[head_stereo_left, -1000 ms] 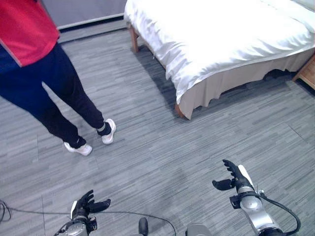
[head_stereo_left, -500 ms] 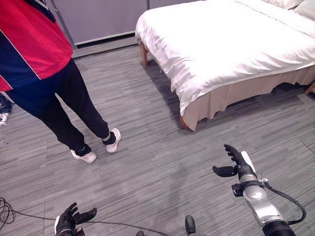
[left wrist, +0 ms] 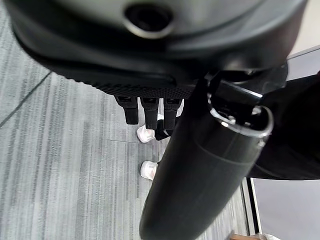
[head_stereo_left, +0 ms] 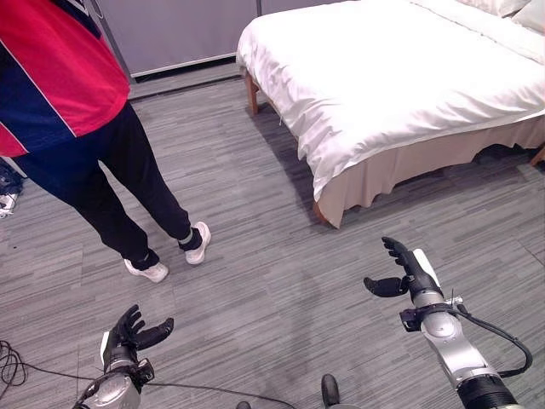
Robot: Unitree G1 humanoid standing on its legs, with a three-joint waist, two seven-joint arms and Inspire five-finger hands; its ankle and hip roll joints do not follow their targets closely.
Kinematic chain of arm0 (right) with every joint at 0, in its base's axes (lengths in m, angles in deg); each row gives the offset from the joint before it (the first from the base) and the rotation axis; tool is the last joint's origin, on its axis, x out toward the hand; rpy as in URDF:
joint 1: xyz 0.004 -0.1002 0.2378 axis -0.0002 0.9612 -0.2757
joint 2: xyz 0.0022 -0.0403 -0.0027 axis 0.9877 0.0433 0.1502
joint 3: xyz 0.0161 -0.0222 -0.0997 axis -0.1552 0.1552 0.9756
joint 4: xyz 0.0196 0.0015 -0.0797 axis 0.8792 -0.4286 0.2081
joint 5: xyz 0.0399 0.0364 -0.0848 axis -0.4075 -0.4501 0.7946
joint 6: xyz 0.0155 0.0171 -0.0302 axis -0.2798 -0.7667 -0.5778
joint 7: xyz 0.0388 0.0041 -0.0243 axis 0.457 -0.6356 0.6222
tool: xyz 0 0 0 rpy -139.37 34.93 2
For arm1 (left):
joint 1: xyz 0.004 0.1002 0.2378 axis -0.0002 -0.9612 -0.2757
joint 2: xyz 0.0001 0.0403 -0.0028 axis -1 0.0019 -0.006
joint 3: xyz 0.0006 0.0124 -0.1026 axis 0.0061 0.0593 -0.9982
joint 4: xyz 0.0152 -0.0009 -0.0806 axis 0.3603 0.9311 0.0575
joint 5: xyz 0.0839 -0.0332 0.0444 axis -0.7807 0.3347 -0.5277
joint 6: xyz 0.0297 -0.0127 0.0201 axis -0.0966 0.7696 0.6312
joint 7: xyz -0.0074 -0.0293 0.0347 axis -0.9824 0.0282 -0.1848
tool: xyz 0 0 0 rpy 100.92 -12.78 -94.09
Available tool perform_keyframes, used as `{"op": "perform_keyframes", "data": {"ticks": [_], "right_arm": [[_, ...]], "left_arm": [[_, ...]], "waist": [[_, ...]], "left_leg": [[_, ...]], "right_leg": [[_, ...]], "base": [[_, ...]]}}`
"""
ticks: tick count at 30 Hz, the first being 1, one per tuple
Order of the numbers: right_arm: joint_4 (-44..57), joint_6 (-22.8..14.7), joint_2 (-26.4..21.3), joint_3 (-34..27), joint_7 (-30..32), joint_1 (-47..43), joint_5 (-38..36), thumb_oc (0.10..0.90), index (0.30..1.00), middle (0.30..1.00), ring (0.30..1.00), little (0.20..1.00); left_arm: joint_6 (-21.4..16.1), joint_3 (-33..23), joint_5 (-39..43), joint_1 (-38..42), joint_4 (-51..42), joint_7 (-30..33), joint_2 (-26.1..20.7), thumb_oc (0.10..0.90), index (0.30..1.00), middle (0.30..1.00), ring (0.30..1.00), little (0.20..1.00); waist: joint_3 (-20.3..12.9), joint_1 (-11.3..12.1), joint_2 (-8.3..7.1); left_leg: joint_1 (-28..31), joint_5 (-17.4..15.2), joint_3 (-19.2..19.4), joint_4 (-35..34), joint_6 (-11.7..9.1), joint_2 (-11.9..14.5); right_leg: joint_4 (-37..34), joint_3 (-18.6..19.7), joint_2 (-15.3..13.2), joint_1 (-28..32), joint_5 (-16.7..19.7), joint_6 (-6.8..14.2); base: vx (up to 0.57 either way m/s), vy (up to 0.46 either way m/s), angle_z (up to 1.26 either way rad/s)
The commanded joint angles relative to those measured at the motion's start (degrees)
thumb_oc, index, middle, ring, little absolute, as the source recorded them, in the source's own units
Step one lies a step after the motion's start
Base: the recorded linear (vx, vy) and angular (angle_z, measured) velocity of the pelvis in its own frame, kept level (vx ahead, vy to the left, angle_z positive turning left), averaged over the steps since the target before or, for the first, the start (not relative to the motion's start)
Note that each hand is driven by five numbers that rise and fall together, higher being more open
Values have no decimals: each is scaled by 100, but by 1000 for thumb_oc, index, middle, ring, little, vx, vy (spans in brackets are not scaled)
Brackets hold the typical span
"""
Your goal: Pick up bed clothes into laundry basket.
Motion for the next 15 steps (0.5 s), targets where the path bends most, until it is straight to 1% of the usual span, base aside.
{"op": "perform_keyframes", "data": {"ticks": [1,15], "right_arm": [[201,-462,-36,-138,87,-598,-19,800,900,900,900,900],[198,-462,58,-59,102,-597,19,800,900,900,900,900]], "left_arm": [[-370,-35,-19,309,113,67,-715,800,900,900,900,900],[-357,38,-77,399,157,91,-701,800,900,900,900,900]], "waist": [[-287,-17,-283],[-321,-41,-305]], "left_leg": [[-227,-248,82,29,-19,6],[-227,-262,63,12,-19,20]], "right_leg": [[123,-75,-408,456,-999,271],[141,-64,-424,423,-983,288]], "base": [[0,0,0],[3,0,0]]}}
